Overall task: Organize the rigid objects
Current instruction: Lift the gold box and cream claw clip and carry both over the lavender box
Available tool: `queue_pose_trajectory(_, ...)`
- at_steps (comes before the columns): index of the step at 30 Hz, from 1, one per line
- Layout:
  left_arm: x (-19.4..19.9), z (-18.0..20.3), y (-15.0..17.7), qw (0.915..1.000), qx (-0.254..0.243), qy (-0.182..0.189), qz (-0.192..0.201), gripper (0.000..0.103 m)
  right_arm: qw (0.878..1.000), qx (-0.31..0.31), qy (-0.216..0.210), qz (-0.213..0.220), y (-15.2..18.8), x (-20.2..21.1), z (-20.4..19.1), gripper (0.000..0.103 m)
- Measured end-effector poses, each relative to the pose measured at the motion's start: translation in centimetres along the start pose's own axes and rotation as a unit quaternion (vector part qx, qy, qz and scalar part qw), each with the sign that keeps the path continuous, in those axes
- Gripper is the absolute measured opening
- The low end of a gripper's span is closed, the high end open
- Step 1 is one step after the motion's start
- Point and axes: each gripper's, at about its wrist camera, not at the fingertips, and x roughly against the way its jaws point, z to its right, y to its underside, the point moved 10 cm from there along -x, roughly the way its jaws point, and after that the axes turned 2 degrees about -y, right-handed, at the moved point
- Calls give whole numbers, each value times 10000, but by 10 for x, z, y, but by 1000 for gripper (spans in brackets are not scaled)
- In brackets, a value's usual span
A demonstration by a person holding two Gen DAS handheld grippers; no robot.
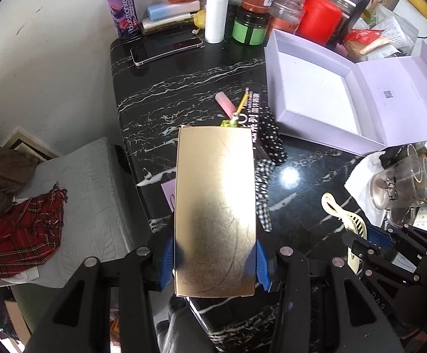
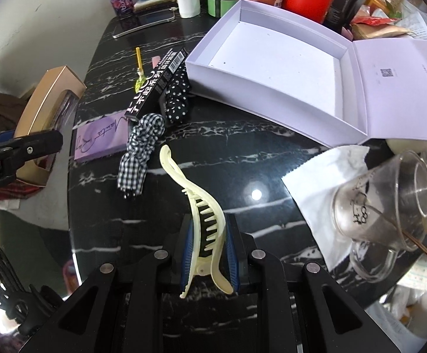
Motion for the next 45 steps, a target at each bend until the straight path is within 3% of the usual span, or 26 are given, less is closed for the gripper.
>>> queue_pose_trajectory(10, 19, 28, 5, 9998, 137, 78, 122, 44, 9994, 292, -137, 108, 8, 30, 18, 21)
queue_pose_trajectory(18, 22, 47, -10, 9997, 84, 97, 205, 44, 9988, 380, -199, 222, -6, 36, 27, 21)
queue_pose_trajectory(45, -10, 118, -111, 9974, -493, 426, 316, 44, 9981, 57, -123, 593, -88, 37, 102, 21)
